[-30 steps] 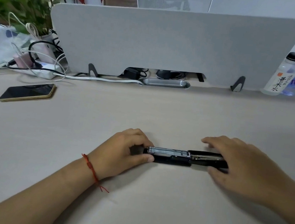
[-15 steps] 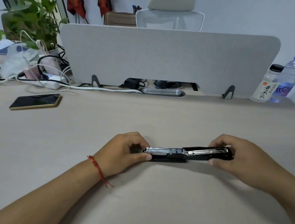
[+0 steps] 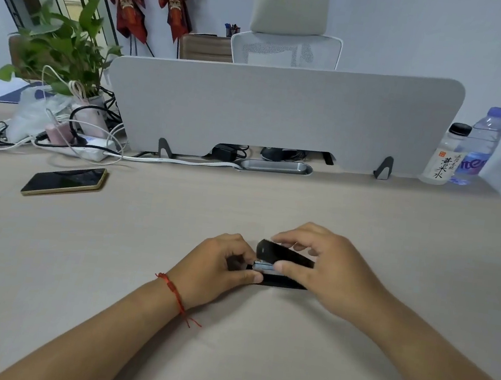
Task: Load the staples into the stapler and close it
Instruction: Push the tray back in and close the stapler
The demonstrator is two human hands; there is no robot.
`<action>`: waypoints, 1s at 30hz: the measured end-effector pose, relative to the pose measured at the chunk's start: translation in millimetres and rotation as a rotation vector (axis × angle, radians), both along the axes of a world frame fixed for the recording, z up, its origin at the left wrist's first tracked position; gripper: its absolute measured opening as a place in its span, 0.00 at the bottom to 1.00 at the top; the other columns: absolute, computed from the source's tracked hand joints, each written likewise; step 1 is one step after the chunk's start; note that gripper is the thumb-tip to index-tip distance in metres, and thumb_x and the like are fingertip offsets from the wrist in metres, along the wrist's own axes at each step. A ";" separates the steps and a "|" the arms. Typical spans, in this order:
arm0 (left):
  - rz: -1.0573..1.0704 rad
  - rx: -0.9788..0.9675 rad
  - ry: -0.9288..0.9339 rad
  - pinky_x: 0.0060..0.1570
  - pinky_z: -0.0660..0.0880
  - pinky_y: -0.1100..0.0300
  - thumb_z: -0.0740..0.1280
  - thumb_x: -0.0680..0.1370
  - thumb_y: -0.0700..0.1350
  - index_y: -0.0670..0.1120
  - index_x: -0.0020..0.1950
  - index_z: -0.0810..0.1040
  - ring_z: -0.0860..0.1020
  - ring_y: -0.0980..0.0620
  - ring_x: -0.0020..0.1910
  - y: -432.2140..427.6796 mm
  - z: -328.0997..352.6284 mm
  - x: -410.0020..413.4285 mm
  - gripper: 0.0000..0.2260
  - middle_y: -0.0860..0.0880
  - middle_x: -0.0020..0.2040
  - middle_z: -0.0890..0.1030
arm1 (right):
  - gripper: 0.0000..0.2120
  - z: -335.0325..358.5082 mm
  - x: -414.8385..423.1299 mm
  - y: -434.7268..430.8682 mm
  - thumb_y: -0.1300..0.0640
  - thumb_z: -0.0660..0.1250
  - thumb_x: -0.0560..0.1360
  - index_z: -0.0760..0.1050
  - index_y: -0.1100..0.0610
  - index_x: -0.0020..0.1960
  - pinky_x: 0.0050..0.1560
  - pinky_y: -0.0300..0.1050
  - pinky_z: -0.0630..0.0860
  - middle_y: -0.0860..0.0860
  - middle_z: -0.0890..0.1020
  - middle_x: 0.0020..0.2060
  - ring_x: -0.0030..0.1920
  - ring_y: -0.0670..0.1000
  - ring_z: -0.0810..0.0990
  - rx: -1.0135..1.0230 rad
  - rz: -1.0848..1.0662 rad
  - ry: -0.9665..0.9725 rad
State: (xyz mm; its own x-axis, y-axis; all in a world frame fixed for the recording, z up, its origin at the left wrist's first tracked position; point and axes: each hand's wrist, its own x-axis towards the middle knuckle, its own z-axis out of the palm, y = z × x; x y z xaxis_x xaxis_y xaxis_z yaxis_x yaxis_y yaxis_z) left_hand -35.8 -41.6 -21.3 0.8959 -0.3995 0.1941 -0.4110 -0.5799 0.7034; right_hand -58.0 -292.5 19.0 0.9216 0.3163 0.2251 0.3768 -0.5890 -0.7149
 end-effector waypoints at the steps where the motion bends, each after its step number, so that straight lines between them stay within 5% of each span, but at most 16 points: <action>1: 0.003 0.001 0.010 0.51 0.77 0.55 0.81 0.76 0.49 0.49 0.44 0.81 0.79 0.53 0.47 0.0 -0.6 0.6 0.10 0.52 0.45 0.82 | 0.15 -6.7 -0.8 3.0 0.51 0.79 0.75 0.83 0.39 0.59 0.58 0.39 0.75 0.35 0.82 0.54 0.58 0.42 0.80 -0.014 -0.002 -0.023; 9: 0.004 -0.022 0.098 0.55 0.79 0.49 0.81 0.75 0.53 0.54 0.52 0.82 0.82 0.53 0.50 2.9 -2.7 2.3 0.11 0.53 0.48 0.85 | 0.11 -37.9 -2.2 2.5 0.55 0.77 0.77 0.84 0.43 0.55 0.56 0.40 0.77 0.41 0.82 0.57 0.59 0.49 0.83 0.118 0.033 -0.062; 19: -0.037 0.063 0.075 0.63 0.77 0.56 0.83 0.73 0.54 0.57 0.66 0.77 0.80 0.57 0.58 8.6 -3.5 4.1 0.25 0.57 0.54 0.82 | 0.10 -47.9 0.6 5.1 0.54 0.76 0.79 0.84 0.43 0.58 0.54 0.37 0.76 0.37 0.81 0.58 0.57 0.45 0.82 0.026 0.039 -0.141; 25: -0.053 0.112 -0.006 0.60 0.77 0.53 0.78 0.78 0.54 0.59 0.64 0.75 0.79 0.55 0.59 17.4 -4.7 12.4 0.18 0.59 0.55 0.82 | 0.25 -42.4 7.4 -6.0 0.46 0.72 0.77 0.71 0.35 0.72 0.66 0.34 0.72 0.34 0.70 0.74 0.74 0.44 0.72 -0.059 0.091 -0.172; 30: 0.051 0.100 -0.023 0.64 0.77 0.56 0.77 0.78 0.54 0.60 0.67 0.73 0.78 0.58 0.62 24.3 -8.3 24.6 0.21 0.60 0.58 0.81 | 0.28 -49.8 17.0 -4.3 0.54 0.73 0.78 0.68 0.38 0.73 0.68 0.39 0.72 0.32 0.71 0.69 0.70 0.42 0.73 -0.136 0.044 -0.181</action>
